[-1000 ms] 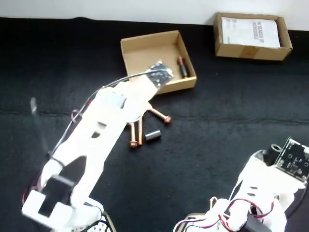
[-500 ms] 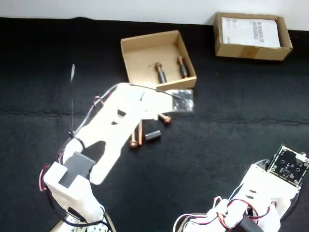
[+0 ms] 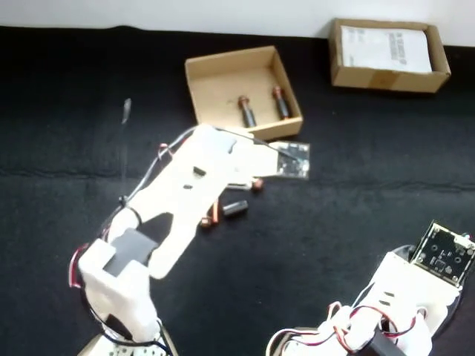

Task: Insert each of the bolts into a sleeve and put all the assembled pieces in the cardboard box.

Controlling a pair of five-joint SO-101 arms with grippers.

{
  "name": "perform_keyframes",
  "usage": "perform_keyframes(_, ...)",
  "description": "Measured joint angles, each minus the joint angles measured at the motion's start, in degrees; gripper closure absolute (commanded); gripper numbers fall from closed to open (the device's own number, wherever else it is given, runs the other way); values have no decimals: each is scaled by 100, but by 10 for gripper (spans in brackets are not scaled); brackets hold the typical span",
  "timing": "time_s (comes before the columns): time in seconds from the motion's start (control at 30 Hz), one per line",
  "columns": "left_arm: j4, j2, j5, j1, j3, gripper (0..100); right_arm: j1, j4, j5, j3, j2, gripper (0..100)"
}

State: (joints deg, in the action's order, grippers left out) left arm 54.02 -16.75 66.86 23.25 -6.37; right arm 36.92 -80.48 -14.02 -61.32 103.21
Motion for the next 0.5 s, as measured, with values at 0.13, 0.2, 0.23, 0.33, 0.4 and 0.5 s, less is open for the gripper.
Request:
perform_keyframes(0.13,-97,-624,105,-9,484,825,0,0,0,0,0,991)
perform_keyframes(0.2,-97,-932,105,0,782,825,0,0,0,0,0,991)
perform_keyframes(0.23,-62,-1064,105,0,914,825,0,0,0,0,0,991)
perform_keyframes(0.33,149,-1433,105,0,1363,825,0,0,0,0,0,991)
perform_keyframes(0.4,360,-1600,105,0,1644,826,0,0,0,-9,0,991)
perform_keyframes(0.5,809,-1767,105,0,1996,862,0,0,0,-9,0,991)
